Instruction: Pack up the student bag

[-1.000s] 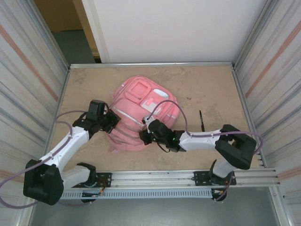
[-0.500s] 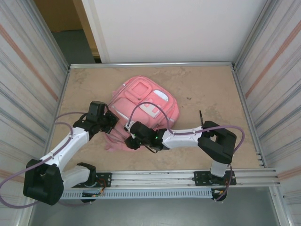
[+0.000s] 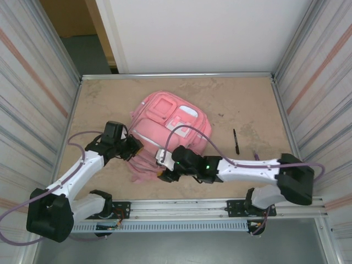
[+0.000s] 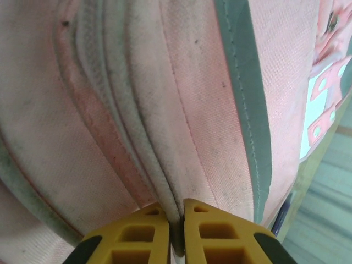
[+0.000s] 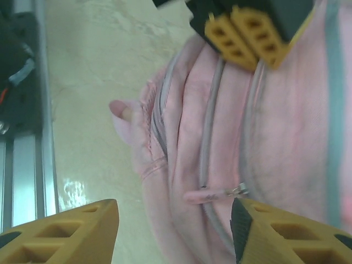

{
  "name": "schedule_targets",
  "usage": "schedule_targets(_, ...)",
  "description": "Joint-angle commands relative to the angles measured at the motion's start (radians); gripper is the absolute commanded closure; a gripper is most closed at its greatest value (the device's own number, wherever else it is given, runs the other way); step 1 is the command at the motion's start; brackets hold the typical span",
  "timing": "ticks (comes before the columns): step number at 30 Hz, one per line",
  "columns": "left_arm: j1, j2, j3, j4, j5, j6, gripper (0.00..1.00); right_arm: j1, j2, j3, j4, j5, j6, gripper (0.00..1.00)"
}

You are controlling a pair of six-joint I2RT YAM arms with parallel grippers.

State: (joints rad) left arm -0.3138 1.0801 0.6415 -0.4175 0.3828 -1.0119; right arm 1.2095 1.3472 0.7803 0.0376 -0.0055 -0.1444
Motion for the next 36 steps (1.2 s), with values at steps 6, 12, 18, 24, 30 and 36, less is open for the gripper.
schedule_targets(6, -0.002, 0.04, -0.008, 0.026, 0.168, 0.014, 0.95, -0.158, -0.08, -0.008, -0.156, -0.15, -0.537, 0.4)
schedule_targets(12, -0.005, 0.05, 0.0, 0.026, 0.186, 0.007, 0.97, -0.243, 0.009, 0.022, -0.129, -0.199, -0.689, 0.4)
schedule_targets(18, -0.004, 0.03, -0.002, 0.032, 0.159, -0.006, 0.97, -0.257, 0.125, 0.062, -0.125, -0.201, -0.73, 0.4)
schedule_targets(24, -0.101, -0.004, 0.056, 0.069, 0.184, 0.144, 0.85, -0.285, 0.166, 0.047, 0.038, -0.238, -0.668, 0.73)
schedule_targets(30, -0.32, -0.075, 0.128, -0.064, -0.044, 0.282, 0.61, -0.332, 0.14, 0.049, 0.063, -0.386, -0.627, 0.89)
schedule_targets(36, -0.443, -0.044, 0.103, -0.098, -0.209, 0.235, 0.58, -0.358, 0.117, 0.041, 0.068, -0.483, -0.594, 0.92)
